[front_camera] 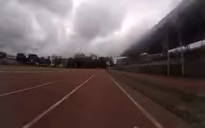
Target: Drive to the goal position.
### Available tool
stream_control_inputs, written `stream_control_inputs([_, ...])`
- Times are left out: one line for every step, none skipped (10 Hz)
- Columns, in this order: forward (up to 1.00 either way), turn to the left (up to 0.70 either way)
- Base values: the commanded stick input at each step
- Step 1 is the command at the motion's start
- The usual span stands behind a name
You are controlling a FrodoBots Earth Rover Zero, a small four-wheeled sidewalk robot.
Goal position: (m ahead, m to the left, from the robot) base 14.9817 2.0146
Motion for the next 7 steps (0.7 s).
stream_control_inputs([0.31,0.00])
stream_control_inputs([0.31,0.00])
stream_control_inputs([0.31,0.00])
stream_control_inputs([0.31,0.00])
stream_control_inputs([0.51,0.00])
stream_control_inputs([0.70,0.00])
stream_control_inputs([0.70,0.00])
